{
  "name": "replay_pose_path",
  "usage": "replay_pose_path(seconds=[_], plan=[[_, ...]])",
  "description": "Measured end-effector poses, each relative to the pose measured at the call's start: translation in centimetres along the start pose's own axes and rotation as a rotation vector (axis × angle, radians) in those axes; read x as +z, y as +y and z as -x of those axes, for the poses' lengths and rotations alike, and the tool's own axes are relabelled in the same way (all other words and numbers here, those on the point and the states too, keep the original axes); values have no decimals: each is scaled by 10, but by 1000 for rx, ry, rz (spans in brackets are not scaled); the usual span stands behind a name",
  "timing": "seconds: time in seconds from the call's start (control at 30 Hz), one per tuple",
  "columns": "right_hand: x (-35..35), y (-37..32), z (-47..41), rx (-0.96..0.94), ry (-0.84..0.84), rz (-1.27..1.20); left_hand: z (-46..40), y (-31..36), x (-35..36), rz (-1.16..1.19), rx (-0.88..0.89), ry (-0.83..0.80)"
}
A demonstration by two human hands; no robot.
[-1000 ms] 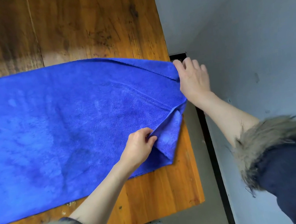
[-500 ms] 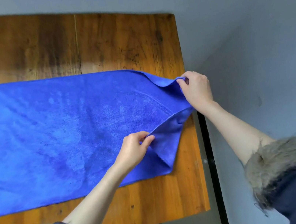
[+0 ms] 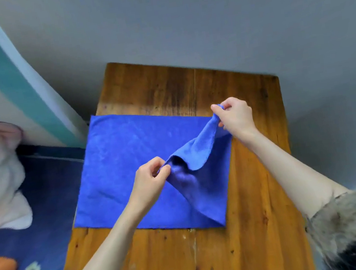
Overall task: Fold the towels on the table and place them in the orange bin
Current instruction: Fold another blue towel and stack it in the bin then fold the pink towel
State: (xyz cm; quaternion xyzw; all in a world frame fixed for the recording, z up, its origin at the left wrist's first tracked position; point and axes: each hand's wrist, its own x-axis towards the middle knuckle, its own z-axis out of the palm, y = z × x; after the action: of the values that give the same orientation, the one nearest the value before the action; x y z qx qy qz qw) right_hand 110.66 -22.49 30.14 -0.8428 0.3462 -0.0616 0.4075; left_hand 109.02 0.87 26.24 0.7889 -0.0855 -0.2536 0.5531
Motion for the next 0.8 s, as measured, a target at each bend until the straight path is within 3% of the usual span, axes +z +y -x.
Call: replay_pose_path(seconds=[0.3, 0.5, 0.57, 0.63, 0.73, 0.8], plan=[[115, -105, 11, 9, -209, -122, 24, -43, -110, 254, -23, 317], [183, -121, 7, 154, -376, -200, 23, -125, -137, -48, -466, 365], [194, -114, 4, 168, -425, -167, 21, -134, -138, -134, -530, 356], [201, -101, -1, 102, -419, -8, 18, -137, -137, -277, -500, 362], [201, -64, -9, -62, -439, 430, 14, -133, -126, -598, -359, 399], [198, -33, -15, -167, -496, 670, 11, -133, -113, -698, -282, 336]])
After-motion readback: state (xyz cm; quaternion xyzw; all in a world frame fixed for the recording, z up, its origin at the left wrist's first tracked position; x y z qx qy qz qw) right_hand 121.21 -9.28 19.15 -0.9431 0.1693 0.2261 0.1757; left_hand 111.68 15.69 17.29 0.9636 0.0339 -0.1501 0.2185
